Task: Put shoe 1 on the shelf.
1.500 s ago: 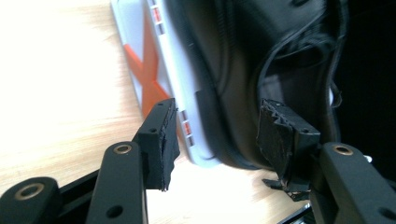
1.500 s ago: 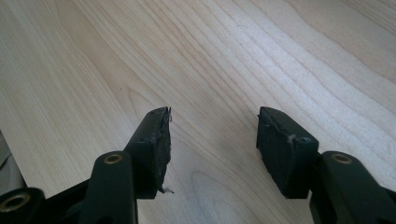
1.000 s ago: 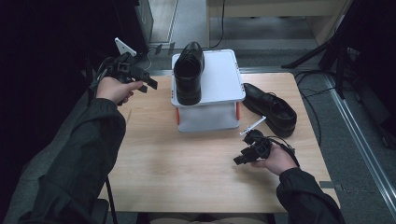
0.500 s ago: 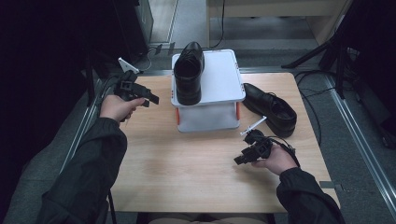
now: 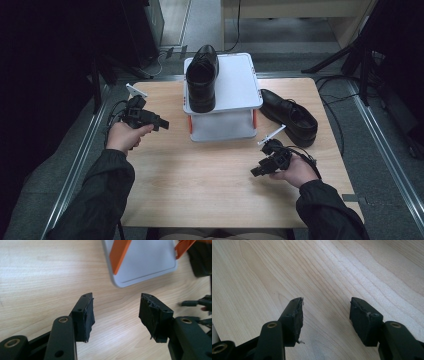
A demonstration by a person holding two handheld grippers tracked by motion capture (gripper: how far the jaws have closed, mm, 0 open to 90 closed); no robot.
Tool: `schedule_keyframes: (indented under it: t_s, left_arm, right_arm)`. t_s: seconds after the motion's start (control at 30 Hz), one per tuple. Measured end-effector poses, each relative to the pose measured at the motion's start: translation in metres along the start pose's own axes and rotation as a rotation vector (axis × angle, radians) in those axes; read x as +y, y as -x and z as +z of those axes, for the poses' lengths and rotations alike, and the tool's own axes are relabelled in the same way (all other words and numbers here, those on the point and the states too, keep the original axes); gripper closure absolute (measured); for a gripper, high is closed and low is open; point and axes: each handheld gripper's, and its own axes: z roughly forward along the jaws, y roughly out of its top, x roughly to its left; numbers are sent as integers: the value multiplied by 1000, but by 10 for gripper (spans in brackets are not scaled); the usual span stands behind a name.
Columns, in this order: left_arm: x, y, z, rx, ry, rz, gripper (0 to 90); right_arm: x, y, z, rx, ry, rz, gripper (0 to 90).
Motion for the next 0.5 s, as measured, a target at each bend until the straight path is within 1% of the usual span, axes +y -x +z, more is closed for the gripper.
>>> schedule_keyframes:
  t_s: [0.03, 0.07, 0.1, 0.13, 0.2, 0.23, 0.3, 0.33, 0.37, 0.43, 0.5]
  left_arm:
    - [-2, -2, 2, -3, 1, 4, 447]
    - [-5, -4, 3, -9, -1, -1, 446]
    - [-7, -5, 5, 1, 2, 1, 445]
    - [-9, -7, 6, 4, -4, 5, 445]
    - [-14, -9, 9, -3, -3, 6, 444]
    - [-17, -10, 11, -5, -7, 8, 443]
    - [-23, -9, 15, 8, -10, 20, 439]
    - [-26, -10, 16, 8, -11, 22, 439]
    - [-29, -10, 18, 1, -6, 15, 439]
    - [-34, -11, 21, -3, -10, 28, 440]
    - [-38, -10, 22, 5, -13, 38, 440]
  right_arm:
    - [0, 0, 0, 0, 0, 1, 447]
    - [0, 0, 0, 0, 0, 2, 447]
    - [0, 0, 0, 0, 1, 4, 447]
    - [0, 0, 0, -1, 2, 5, 446]
    - [0, 0, 0, -1, 2, 5, 447]
    - [-1, 0, -1, -1, 3, 5, 447]
    - [0, 0, -1, 2, 7, 0, 447]
    - [0, 0, -1, 7, 9, -3, 447]
    - [0, 0, 0, 12, 13, -8, 447]
    - [1, -1, -1, 13, 14, -7, 447]
    - [1, -1, -1, 12, 15, -8, 447]
